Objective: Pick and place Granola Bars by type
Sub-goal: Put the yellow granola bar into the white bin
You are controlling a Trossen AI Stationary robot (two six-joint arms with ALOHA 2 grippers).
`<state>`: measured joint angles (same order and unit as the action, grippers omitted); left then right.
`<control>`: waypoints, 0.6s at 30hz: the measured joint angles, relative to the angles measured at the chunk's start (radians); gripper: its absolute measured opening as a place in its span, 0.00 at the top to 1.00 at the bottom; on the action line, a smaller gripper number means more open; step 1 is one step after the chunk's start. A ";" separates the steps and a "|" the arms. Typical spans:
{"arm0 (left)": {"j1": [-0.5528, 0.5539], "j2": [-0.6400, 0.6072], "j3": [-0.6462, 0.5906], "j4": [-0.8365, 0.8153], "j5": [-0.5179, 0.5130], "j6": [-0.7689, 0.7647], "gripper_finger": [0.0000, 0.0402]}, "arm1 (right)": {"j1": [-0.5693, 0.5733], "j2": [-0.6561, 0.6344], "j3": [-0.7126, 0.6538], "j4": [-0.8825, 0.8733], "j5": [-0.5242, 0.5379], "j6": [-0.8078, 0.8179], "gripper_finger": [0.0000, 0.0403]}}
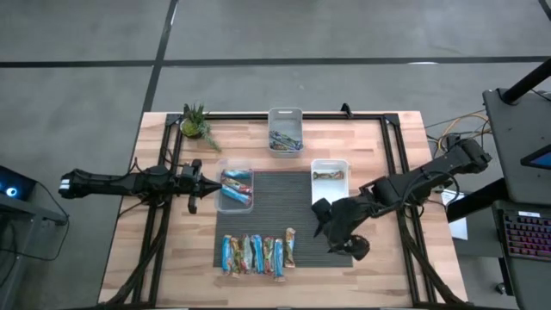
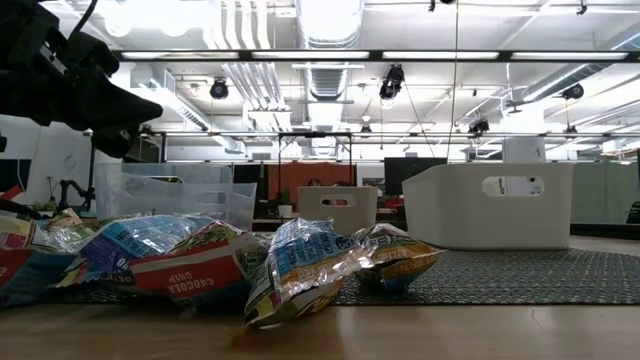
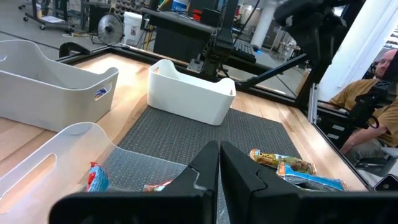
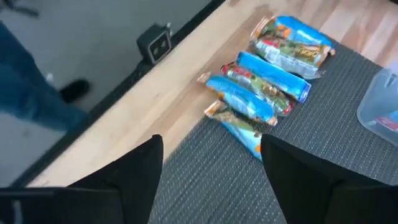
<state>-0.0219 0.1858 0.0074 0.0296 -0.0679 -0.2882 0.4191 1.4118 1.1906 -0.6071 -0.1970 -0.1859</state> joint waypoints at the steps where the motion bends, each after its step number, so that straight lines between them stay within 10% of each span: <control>1: 0.000 0.000 0.000 0.000 0.000 0.000 1.00 | 0.007 0.009 0.020 -0.033 0.012 -0.018 0.35; 18: 0.000 0.000 0.000 0.000 0.000 0.000 1.00 | 0.033 0.227 0.274 -0.236 0.084 -0.453 0.39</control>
<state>-0.0218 0.1856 0.0074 0.0296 -0.0678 -0.2881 0.4522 1.6386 1.4647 -0.8432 -0.1128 -0.6393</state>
